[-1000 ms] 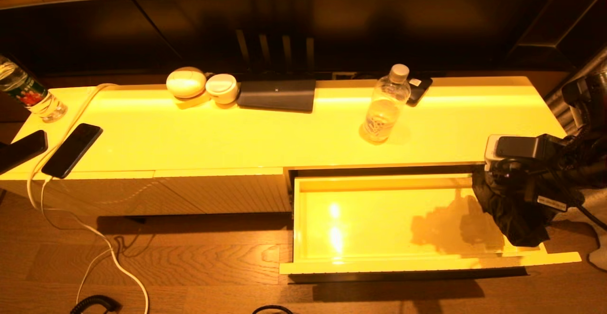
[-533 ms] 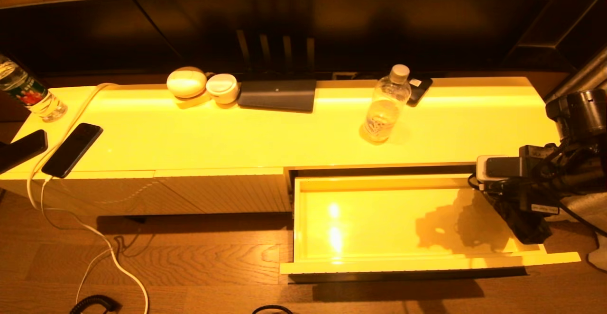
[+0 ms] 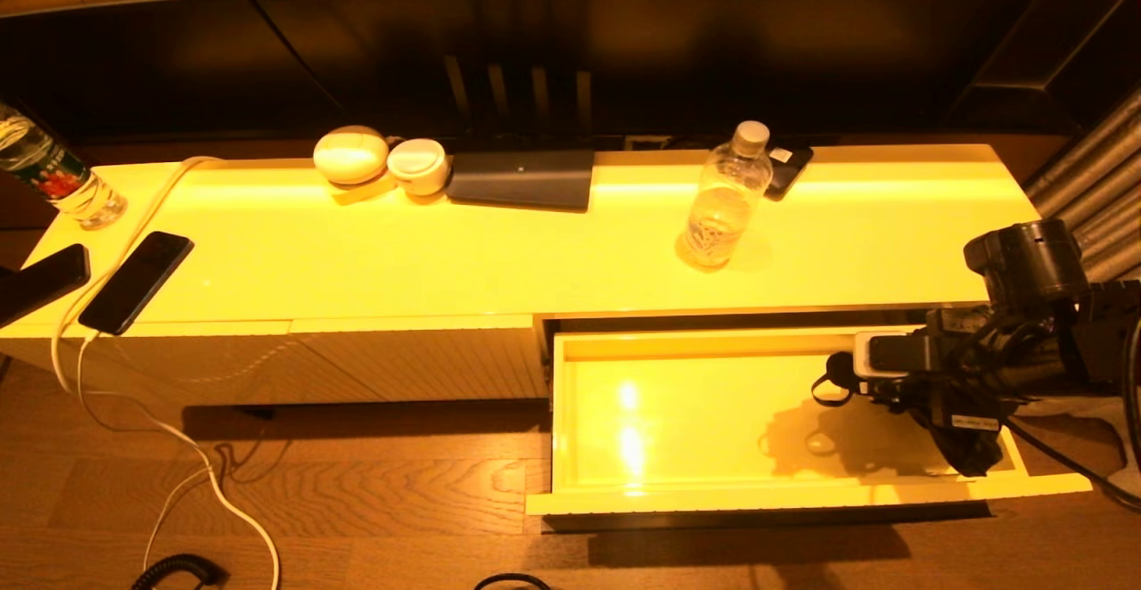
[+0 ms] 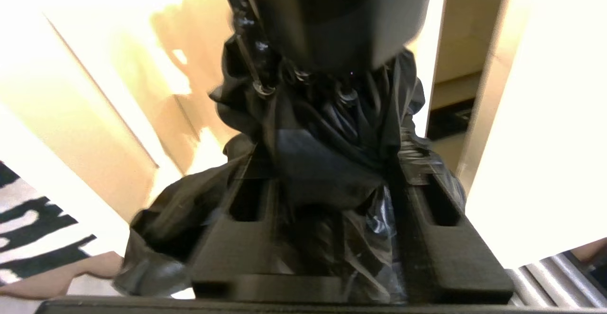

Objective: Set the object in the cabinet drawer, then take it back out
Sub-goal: Put the umbrella in the drawer, then put the mineral water in the drawer

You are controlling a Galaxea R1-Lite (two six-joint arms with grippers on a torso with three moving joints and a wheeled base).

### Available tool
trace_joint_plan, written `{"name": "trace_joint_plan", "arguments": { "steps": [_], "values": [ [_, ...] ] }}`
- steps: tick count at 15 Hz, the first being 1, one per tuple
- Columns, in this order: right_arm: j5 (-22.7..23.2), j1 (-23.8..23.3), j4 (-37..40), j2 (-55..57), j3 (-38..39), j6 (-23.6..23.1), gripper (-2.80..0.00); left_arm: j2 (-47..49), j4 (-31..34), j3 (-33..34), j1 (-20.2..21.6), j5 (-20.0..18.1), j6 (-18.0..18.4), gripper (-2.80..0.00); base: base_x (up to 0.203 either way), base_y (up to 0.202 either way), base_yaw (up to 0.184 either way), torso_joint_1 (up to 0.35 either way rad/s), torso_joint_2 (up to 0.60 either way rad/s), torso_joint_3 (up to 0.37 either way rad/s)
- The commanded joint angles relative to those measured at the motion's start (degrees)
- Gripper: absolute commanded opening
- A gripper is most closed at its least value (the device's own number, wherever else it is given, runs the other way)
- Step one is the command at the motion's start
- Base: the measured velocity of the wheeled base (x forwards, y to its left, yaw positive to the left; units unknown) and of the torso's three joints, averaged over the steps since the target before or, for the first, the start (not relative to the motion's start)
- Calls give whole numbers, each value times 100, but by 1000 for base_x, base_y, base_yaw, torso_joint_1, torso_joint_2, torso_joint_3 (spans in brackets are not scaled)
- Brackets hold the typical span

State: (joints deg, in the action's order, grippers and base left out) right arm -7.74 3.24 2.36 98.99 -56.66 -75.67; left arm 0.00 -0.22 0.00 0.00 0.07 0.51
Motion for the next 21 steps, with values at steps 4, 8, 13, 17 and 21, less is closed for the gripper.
{"name": "trace_joint_plan", "arguments": {
  "steps": [4, 8, 13, 17, 21],
  "values": [
    [-150, 460, -78, 209, 40, 301, 0, 2, -4, 9, 0, 1, 2, -280, 0, 0, 0, 0, 0, 0],
    [-211, 514, -42, 22, -282, 626, 0, 0, -4, 9, 0, 1, 2, -280, 0, 0, 0, 0, 0, 0],
    [-136, 731, 1029, -1012, -1137, 2250, 0, 0, -4, 14, 0, 1, 2, -280, 0, 0, 0, 0, 0, 0],
    [393, 823, 1453, -1431, -1119, 3858, 0, 0, -4, 9, 0, 1, 2, -280, 0, 0, 0, 0, 0, 0],
    [490, 1103, 1206, -1213, -1144, 5858, 0, 0, -4, 9, 0, 1, 2, -280, 0, 0, 0, 0, 0, 0]
  ]
}}
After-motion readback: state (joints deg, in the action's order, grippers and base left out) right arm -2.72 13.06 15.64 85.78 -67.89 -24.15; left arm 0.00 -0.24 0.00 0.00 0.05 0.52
